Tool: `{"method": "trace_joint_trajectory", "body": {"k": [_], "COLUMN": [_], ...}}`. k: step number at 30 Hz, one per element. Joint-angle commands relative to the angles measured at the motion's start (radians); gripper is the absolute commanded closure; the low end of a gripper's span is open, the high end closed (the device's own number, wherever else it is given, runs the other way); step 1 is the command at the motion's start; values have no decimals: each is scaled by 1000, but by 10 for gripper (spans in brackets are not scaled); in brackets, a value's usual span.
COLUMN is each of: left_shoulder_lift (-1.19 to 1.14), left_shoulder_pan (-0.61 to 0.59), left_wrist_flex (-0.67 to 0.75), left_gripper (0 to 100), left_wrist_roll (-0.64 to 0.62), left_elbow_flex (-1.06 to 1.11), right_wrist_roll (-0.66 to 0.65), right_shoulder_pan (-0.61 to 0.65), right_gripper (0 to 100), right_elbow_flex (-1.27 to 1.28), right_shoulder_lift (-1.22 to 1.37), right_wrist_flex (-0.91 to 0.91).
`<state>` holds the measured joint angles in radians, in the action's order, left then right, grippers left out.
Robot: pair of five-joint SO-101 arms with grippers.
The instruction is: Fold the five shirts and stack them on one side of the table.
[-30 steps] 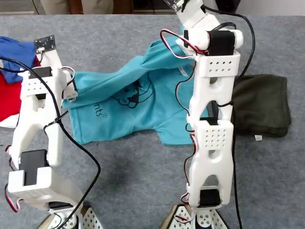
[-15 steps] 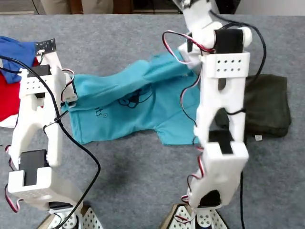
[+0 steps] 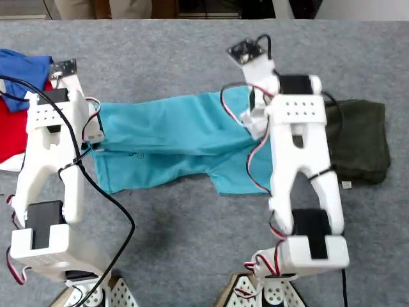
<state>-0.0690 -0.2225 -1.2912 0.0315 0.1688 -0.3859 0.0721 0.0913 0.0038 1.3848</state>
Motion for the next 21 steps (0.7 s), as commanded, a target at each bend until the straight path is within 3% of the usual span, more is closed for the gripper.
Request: {"method": "trace_joint_trajectory", "body": {"k": [1,14,21], "left_shoulder_lift": [15,16,177], "left_shoulder_pan": [11,38,95], "left_wrist_flex": [-3,-6,-41], "left_gripper": [982,982,982], "left_wrist_roll": [29,31,31], "left_elbow_flex": [23,124,135], "right_wrist_roll": [-8,-8,-8], "right_shoulder_pan": [-31,-97,-147], "right_gripper": [995,995,995], "right_elbow_flex": [168,354,346], "right_shoulder_lift": [-111,-148,-229], "right_wrist_flex": [-118,-193,-184]}}
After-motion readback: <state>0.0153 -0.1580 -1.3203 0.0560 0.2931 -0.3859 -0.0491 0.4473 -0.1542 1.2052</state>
